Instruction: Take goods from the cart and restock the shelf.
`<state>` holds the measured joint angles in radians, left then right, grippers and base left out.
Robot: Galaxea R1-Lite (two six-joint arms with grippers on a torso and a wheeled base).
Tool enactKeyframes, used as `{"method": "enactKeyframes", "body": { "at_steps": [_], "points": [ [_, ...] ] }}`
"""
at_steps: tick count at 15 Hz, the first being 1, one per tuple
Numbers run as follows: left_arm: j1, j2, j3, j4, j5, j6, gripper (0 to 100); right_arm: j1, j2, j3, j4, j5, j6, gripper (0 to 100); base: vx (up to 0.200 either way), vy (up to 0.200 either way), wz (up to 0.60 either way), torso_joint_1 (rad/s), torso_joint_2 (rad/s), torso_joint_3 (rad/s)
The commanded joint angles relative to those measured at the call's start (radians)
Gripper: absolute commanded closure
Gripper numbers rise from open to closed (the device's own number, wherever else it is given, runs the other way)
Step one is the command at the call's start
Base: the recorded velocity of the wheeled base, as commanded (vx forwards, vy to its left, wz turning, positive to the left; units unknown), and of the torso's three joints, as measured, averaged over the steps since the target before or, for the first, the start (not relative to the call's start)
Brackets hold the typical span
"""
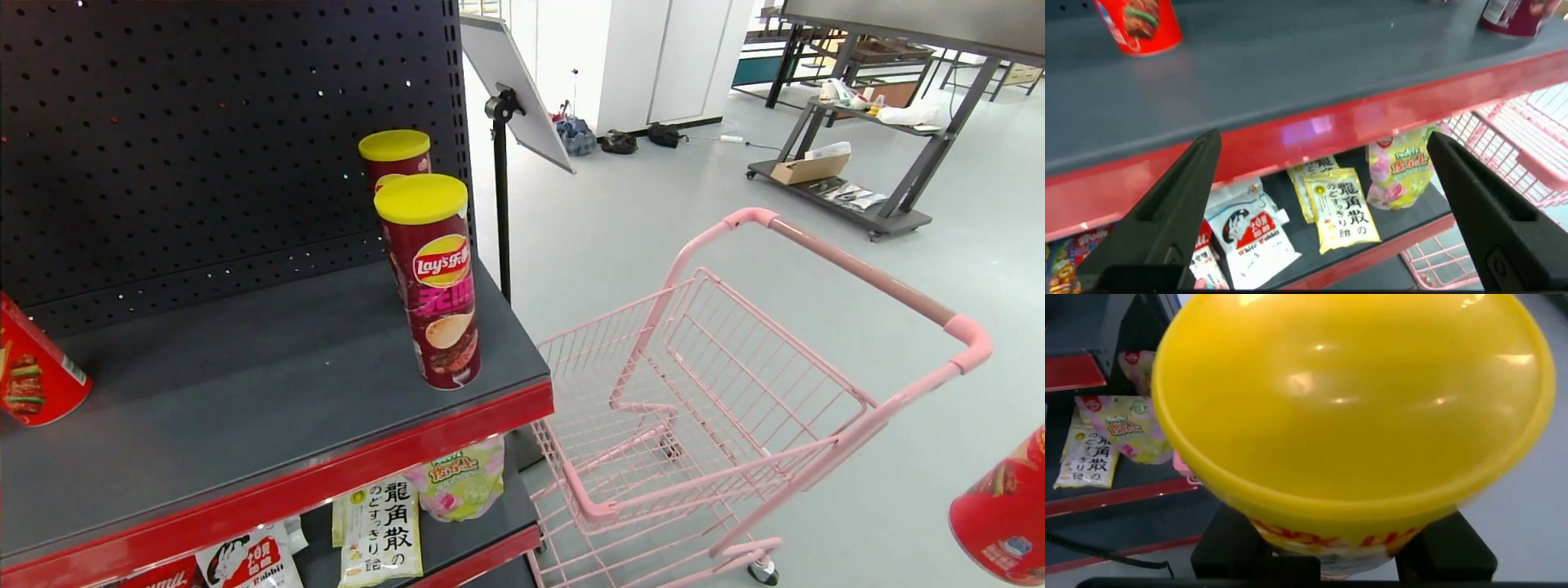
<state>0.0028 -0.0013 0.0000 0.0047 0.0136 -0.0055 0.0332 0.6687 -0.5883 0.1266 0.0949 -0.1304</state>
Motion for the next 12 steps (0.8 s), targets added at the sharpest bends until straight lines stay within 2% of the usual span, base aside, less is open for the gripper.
{"method": "enactKeyframes", "body": {
  "at_steps": [1,5,7,12],
  "points": [
    [0.0,0.001,0.0,0.0,0.0,-0.001,0,0.001,0.022,-0.004,-0.001,0.0,-0.001,100,0.0,0.0,0.0,0.173,-0.4,-0.237],
    [0.0,0.001,0.0,0.0,0.0,-0.001,0,-0.003,0.048,-0.011,-0.008,-0.009,-0.009,100,0.0,0.0,0.0,0.155,-0.38,-0.231],
    [0.0,0.001,0.0,0.0,0.0,-0.001,0,-0.006,0.049,-0.01,-0.01,-0.011,-0.031,100,0.0,0.0,0.0,0.051,-0.13,-0.068],
    [0.0,0.001,0.0,0.0,0.0,-0.001,0,-0.006,0.046,-0.001,-0.008,-0.011,-0.031,100,0.0,0.0,0.6,0.004,-0.01,-0.003]
  ]
}}
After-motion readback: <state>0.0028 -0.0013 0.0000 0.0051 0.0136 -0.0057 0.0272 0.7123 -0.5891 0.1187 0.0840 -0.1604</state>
